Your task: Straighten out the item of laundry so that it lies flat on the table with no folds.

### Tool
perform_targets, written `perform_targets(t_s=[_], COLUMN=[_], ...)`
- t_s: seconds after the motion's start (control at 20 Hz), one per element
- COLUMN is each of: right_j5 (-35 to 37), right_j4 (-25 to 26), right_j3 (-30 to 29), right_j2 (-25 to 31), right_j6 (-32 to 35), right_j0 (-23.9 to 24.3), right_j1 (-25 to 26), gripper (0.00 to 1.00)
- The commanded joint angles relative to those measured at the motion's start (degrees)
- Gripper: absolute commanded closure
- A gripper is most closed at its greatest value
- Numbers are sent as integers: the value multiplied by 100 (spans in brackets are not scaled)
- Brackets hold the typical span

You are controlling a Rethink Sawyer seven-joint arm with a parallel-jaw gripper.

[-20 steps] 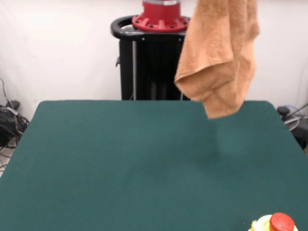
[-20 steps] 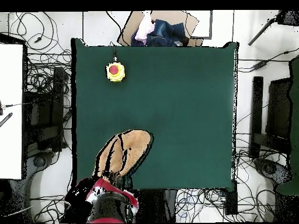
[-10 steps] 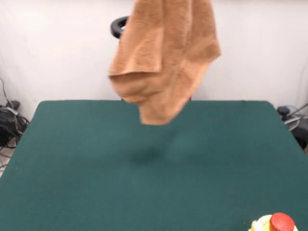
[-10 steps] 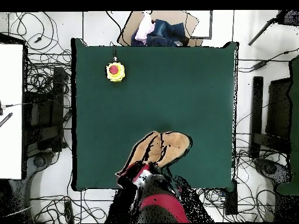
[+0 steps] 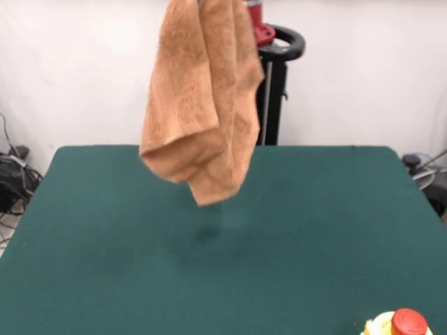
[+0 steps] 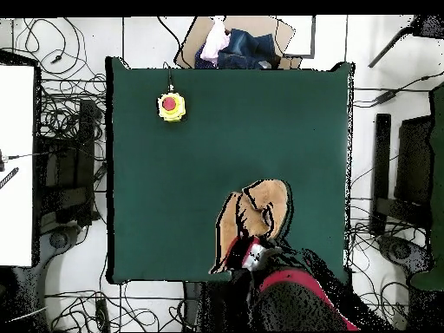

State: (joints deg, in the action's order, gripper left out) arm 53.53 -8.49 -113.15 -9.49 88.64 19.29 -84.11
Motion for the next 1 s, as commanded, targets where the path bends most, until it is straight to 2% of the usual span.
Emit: perform_targets(t_s=[0.05,0.1,0.15,0.25,0.4,0.6,1.0], right_j5=[-2748,-3577,-4113,-4440,-4229,-3923,-3912], right_j4=[-1050,-1376,-954,-479,191,687,1022], right_j3=[-1796,-2138,-2139,-1993,-1705,-1439,-1336], right_j2=[1930,2747,3374,3802,3743,3480,3535], right_j6=[-2856,-3328,-3067,-2848,-2240,-1746,-1165], right_j0=[1135,1670,2100,2397,2355,2115,2020], right_j1=[1426,1762,2128,2551,2509,2305,2329], gripper=[100,100,100,100,100,100,100])
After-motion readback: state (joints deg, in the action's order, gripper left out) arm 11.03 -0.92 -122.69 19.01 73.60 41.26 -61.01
